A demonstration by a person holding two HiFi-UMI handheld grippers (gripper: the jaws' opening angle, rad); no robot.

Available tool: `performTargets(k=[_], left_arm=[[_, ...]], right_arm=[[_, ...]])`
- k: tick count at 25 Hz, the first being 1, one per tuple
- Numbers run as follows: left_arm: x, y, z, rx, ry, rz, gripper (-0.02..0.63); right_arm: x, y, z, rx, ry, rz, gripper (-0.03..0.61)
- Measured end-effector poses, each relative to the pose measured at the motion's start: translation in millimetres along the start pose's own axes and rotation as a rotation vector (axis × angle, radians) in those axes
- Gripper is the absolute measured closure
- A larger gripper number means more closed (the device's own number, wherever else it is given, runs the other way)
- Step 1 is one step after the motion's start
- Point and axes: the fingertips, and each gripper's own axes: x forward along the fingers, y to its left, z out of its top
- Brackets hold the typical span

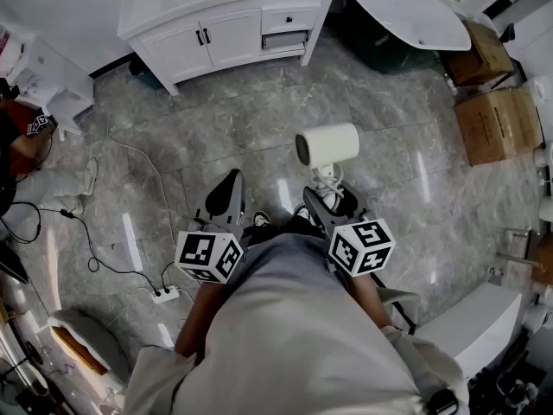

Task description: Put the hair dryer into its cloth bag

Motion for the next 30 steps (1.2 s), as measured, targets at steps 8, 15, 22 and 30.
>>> performTargets(k=[8, 15, 22, 30], left_arm=[[-6.2, 9.4, -2.5, -0.017, 0.018, -0.006, 0.614], [6.7, 19.7, 1.5, 0.019, 0.026, 0.011, 0.614], [35.0, 39.1, 14.1, 0.024, 0.031, 0.041, 0.614], [84.4, 66.4, 40.3, 0.026, 0.030, 0.088, 0.614]], right_arm=[[2.6, 8.8, -0.7, -0.011, 0.005, -0.005, 0.330], [10.7, 5.4, 13.8, 0.026, -0.028, 0.001, 0.328], [42.3, -12.8, 37.3, 0.008, -0.018, 0.005, 0.328], [94.2, -38.0, 80.5, -0.004, -0.007, 0.041, 0.328]])
